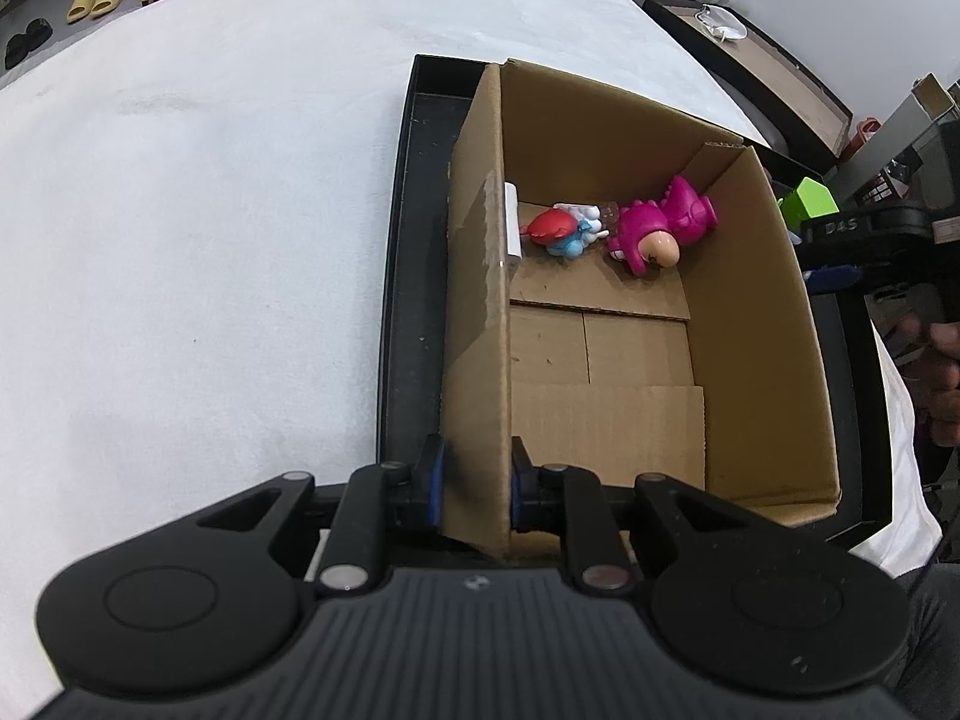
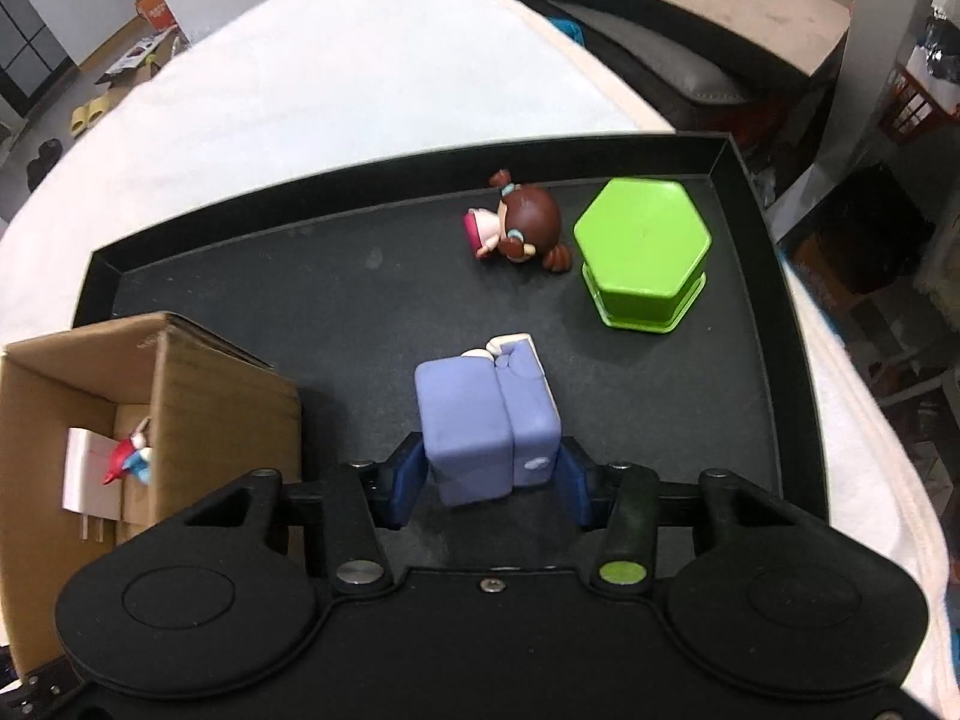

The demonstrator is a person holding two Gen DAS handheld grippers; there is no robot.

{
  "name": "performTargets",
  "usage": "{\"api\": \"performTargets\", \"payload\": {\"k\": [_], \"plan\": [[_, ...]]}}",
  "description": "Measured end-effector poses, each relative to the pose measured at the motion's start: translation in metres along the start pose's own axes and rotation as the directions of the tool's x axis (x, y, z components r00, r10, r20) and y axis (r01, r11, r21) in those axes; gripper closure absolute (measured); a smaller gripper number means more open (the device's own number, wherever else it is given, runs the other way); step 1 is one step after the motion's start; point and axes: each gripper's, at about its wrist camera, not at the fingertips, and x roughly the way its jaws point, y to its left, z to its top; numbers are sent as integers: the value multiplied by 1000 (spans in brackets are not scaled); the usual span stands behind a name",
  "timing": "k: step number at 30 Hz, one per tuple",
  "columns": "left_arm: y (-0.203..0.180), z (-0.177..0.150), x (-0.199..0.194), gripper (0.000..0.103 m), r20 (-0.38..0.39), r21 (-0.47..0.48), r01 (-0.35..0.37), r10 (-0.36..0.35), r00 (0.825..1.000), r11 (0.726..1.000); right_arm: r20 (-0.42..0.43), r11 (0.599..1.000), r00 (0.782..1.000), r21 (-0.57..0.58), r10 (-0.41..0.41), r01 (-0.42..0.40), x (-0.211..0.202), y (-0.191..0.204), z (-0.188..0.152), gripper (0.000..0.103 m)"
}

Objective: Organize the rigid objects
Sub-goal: 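Move the right gripper to the lavender cube figure and grasp it, then carry the lavender cube figure into the box with the right gripper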

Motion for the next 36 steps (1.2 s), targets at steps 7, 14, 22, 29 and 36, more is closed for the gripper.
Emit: {"api": "performTargets", "payload": {"k": [7,14,22,29,36], "plan": [[-5,0,2,85,-5,17,-16,16,1000,1000,57,999,998,-25,24,-22,-31,4,6,60],[-4,-2,-1,85,-4,14,-7,7,1000,1000,104,998,994,-57,31,-25,-52,10,6,60],[-2,-3,-3,85,-1,14,0,0,1000,1000,158,995,986,-89,61,-47,-83,27,8,60],[-1,-4,-6,85,5,11,10,-10,1000,1000,199,989,975,-132,95,-69,-107,46,9,60],[0,-4,-8,85,8,10,16,-16,1000,1000,212,979,967,-174,143,-107,-121,69,6,60]]}}
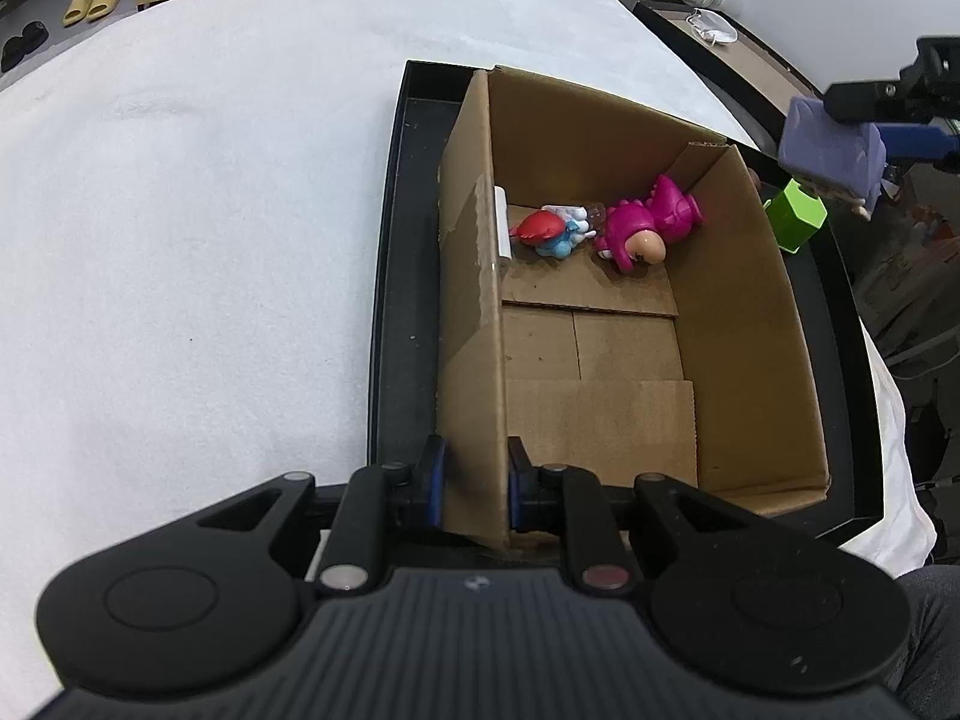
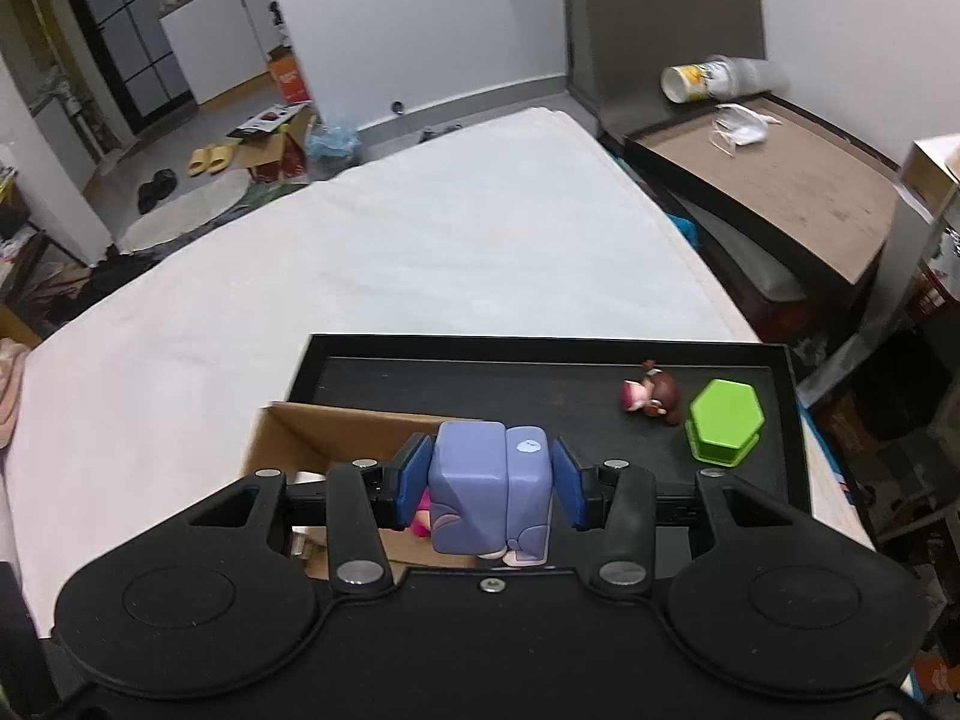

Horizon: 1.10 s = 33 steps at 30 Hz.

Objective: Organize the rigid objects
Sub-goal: 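Carry the lavender cube figure into the box with the right gripper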

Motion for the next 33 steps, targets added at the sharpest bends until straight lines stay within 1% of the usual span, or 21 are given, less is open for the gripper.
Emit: {"api": "performTargets", "payload": {"k": [9,21,33], "plan": [[3,0,-1,85,4,-8,11,-11,1000,1000,-24,998,999,-39,38,-39,4,29,-7,60],[8,-1,-1,84,5,-17,29,-28,1000,999,-94,996,993,-37,74,-78,24,59,-26,60],[13,0,0,84,9,-28,51,-51,999,998,-175,997,981,-10,79,-82,55,78,-46,60]]}}
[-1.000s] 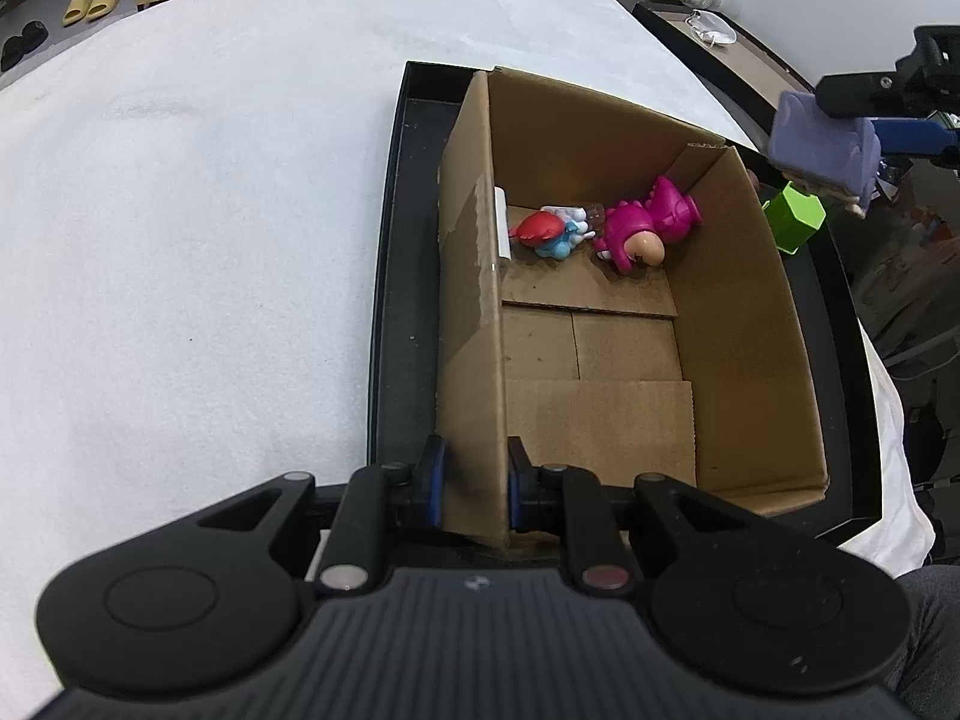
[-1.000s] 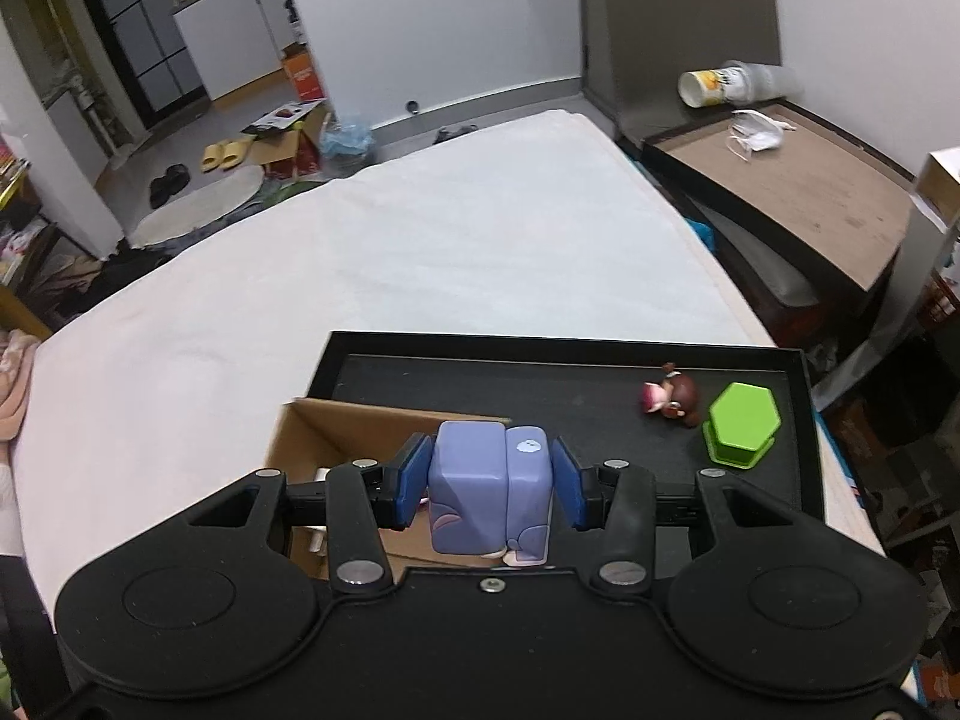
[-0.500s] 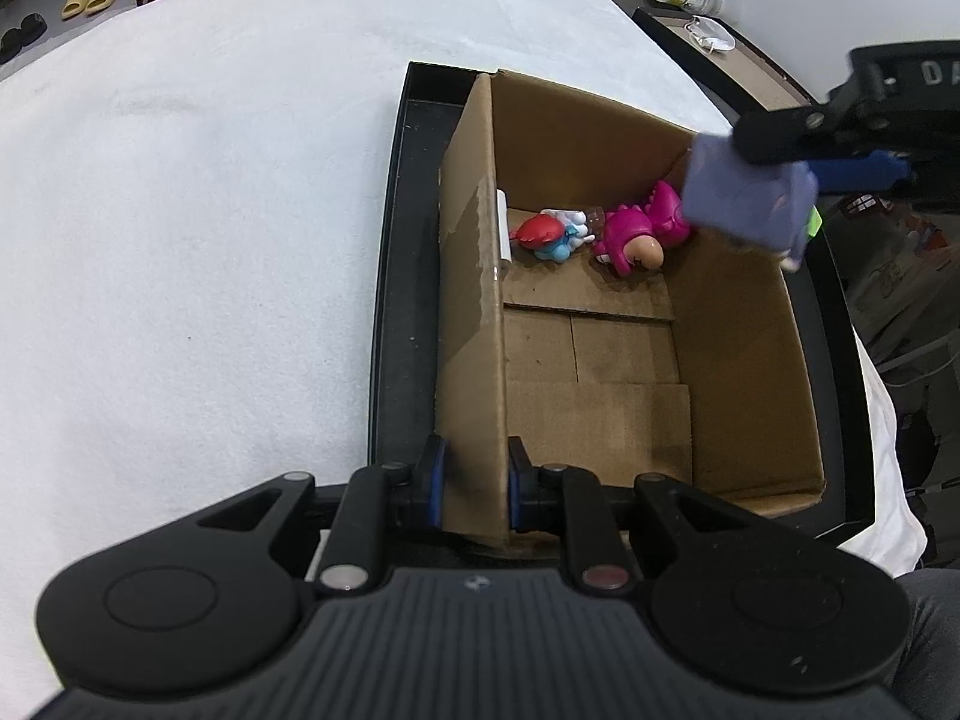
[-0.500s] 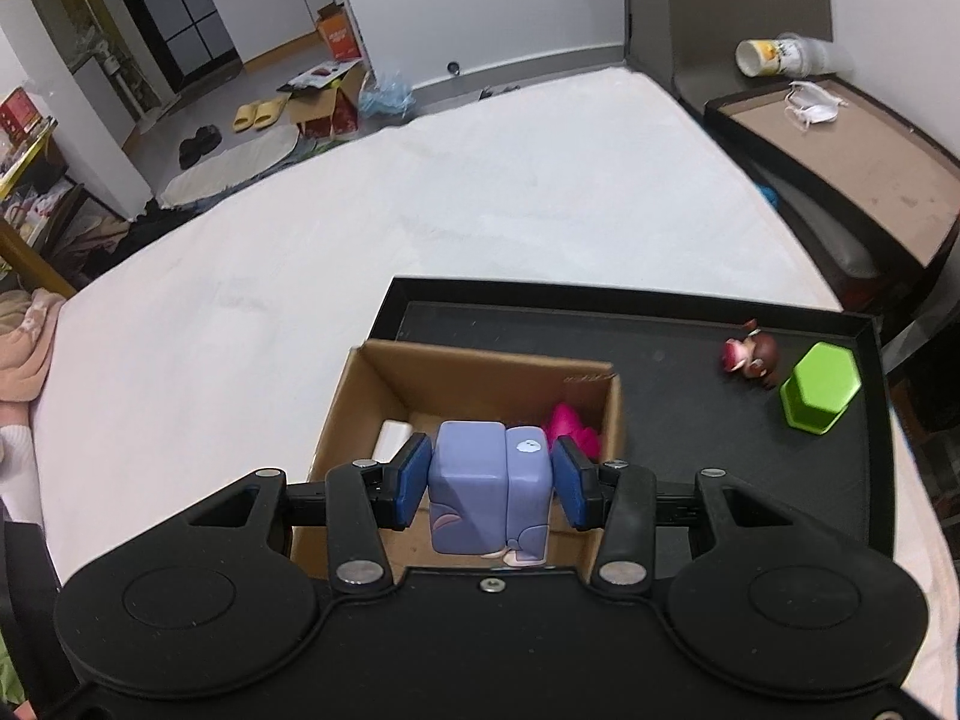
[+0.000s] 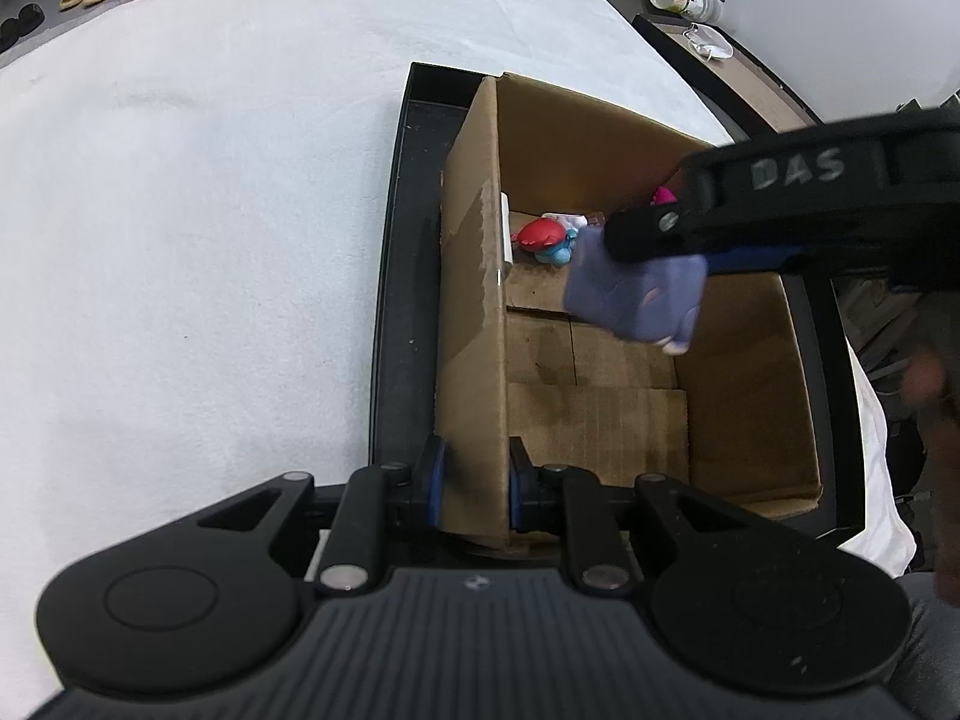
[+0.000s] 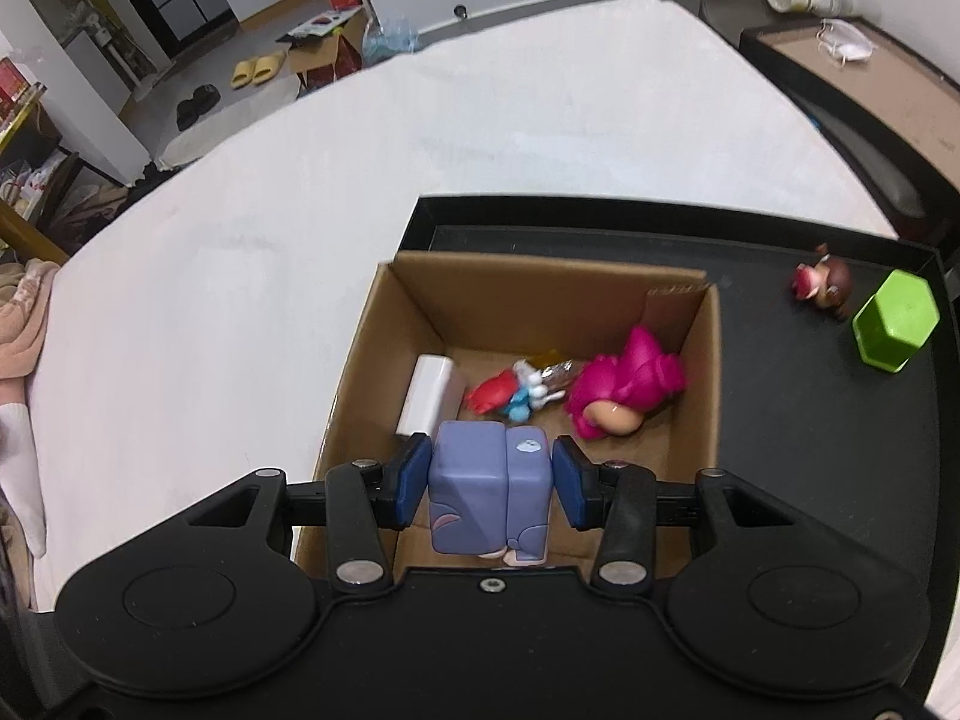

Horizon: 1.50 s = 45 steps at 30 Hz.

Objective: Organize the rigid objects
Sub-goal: 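Carry the lavender cube figure into the box with the right gripper, then release the lavender cube figure and lift the right gripper away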

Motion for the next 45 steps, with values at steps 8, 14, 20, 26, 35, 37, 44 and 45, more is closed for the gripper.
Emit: {"api": "performTargets", "payload": {"k": [8,14,20,26,35,37,44,45], "plan": [[4,0,0,84,1,-7,11,-11,1000,1000,-25,1000,1000,24,-17,18,19,5,-4,60],[4,-1,0,84,1,-7,12,-12,1000,1000,23,997,999,76,-31,29,26,3,-7,59],[4,-1,-1,84,3,-5,13,-13,1000,1000,-30,990,999,140,24,-20,42,0,-18,59],[3,-1,-2,84,2,-3,10,-10,1000,1000,-18,987,998,148,60,-57,30,-2,-15,59],[2,-1,0,84,2,2,4,-4,1000,1000,15,993,998,98,64,-65,1,-6,-9,50],[1,-2,0,84,2,3,1,-1,1000,1000,28,995,998,82,57,-59,-6,-9,-9,47],[-1,-3,-1,84,4,7,-7,7,1000,1000,71,996,997,78,37,-42,-20,-25,-7,34],[-1,-2,0,84,3,6,-7,7,1000,1000,78,996,996,79,32,-38,-22,-28,-7,33]]}}
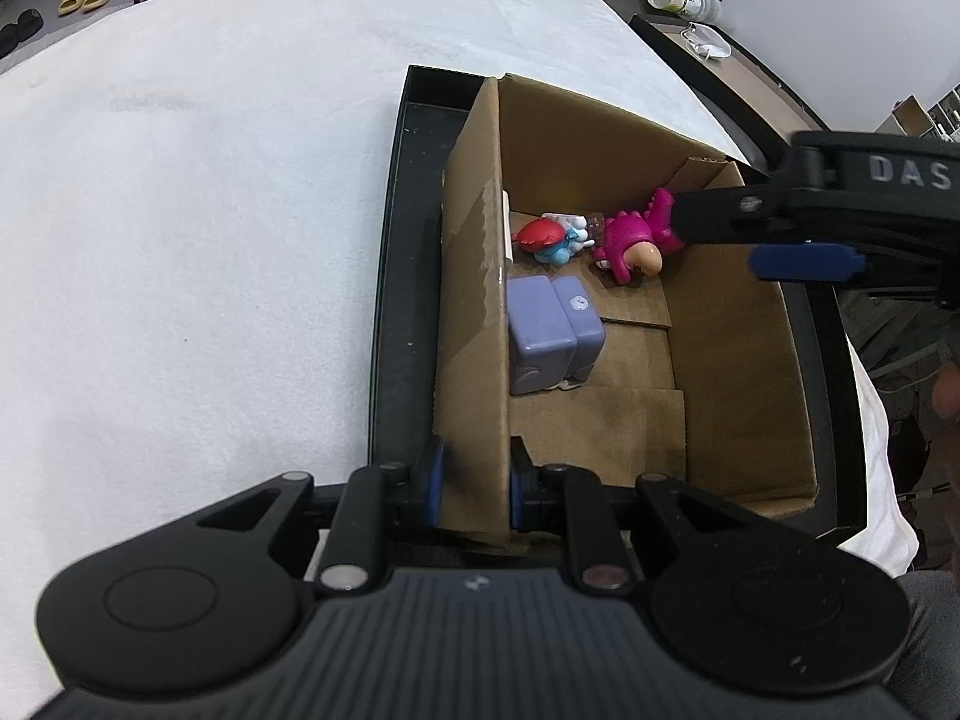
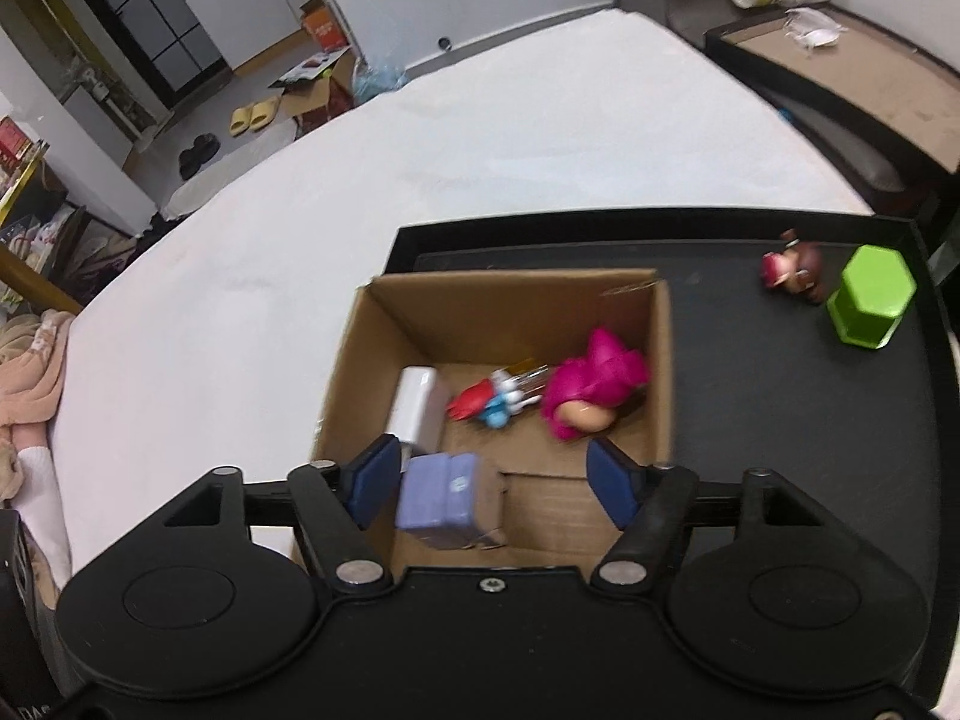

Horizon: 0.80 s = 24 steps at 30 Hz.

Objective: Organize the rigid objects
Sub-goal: 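Release the lavender cube figure and lift the right gripper away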

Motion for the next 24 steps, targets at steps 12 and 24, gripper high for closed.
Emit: {"api": "performTargets", "payload": {"k": [12,24], "plan": [[-5,0,2,85,-8,9,-28,28,1000,1000,74,998,995,-8,-67,68,-23,-45,2,15],[-13,0,3,85,-10,21,-65,65,998,998,114,991,985,-19,-132,135,-26,-94,0,12]]}}
